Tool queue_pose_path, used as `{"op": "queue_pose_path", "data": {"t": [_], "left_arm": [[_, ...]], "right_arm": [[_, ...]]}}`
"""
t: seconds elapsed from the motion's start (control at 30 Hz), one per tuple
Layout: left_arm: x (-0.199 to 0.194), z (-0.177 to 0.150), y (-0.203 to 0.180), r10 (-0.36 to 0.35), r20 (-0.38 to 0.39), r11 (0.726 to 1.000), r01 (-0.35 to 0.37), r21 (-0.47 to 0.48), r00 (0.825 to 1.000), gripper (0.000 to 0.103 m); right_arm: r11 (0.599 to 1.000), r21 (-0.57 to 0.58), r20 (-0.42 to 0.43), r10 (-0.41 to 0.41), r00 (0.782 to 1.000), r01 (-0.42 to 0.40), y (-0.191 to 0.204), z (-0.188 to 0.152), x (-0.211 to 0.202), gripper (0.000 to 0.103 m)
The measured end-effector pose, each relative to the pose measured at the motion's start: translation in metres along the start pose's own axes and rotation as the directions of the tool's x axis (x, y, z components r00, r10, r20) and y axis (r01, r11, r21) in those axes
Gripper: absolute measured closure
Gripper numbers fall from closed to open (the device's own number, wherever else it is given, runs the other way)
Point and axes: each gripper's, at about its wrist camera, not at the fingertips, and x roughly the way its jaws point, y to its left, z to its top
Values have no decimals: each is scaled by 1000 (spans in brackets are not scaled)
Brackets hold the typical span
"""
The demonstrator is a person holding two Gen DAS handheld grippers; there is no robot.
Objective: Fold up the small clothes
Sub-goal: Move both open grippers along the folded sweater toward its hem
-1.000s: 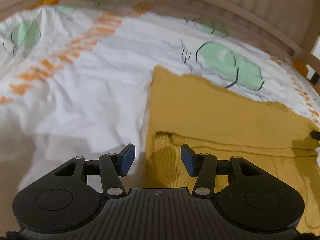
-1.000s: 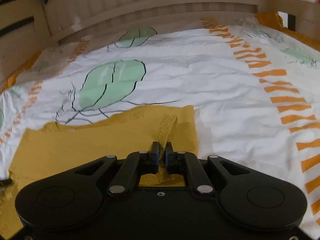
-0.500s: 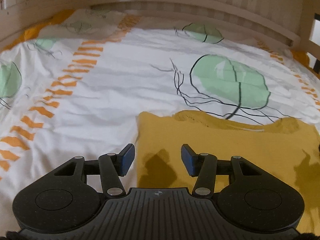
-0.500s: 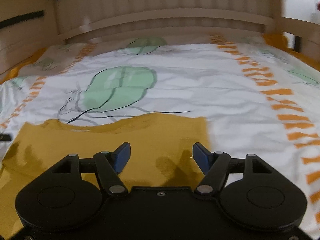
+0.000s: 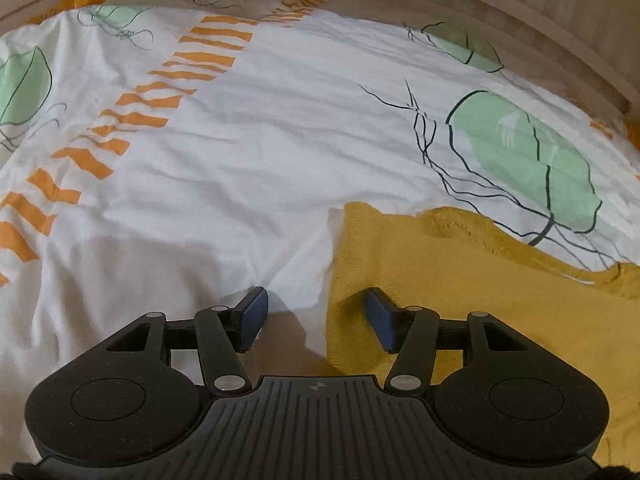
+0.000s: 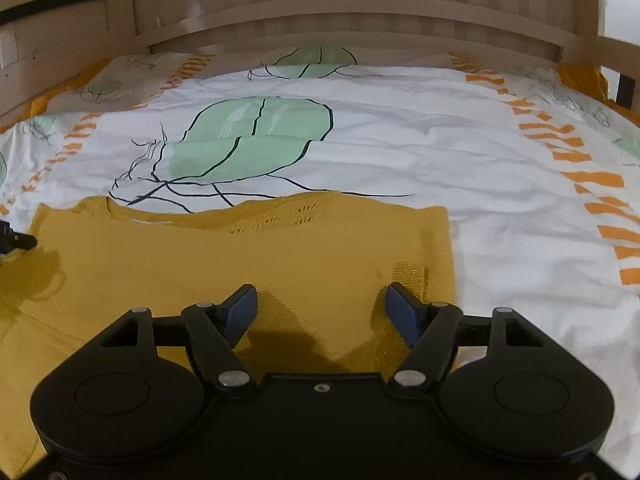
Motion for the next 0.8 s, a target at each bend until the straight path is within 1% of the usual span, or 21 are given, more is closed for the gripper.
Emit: {"op": "queue_pose_path", "data": {"t": [0.07,0.1,0.13,0.17,0.2,0.27,0.33,0.4,0.6,0.8], "left_arm": [[-3,1,-1,0,-1,1000,0,-3,1000,47],[-6,1,1,-11,-5,1000,11,-11,1000,43],[-10,0,3,-33,-12,999,32,-23,999,40],[-14,-1,6,-56,-19,998,55,-38,998,34],[-20,-5,10,-86,-26,995,84,-57,996,28],[-33,-13,16,-126,-28,988,124,-87,992,24],[-49,-23,19,-140,-23,987,137,-89,990,23],[-67,-35,20,-145,-22,987,143,-70,989,23],[-122,-74,21,-185,-25,983,184,-25,982,19],[-169,-111,27,-223,-13,975,222,-31,975,16]], "right_arm": [[1000,-8,1,3,1000,-3,1,1,-1,21],[1000,-8,0,6,1000,-6,2,2,-3,18],[1000,-7,-2,10,1000,-10,2,3,-7,11],[1000,-3,-2,12,1000,-12,1,4,-12,8],[1000,5,2,18,1000,-18,0,4,-18,8],[999,19,20,29,999,-30,-2,4,-35,7],[999,29,28,34,999,-35,-5,1,-54,6],[998,43,26,47,999,-48,-8,-4,-72,4],[993,97,-10,65,998,-64,-15,-29,-125,3],[979,193,-60,77,995,-64,-18,-57,-164,1]]}}
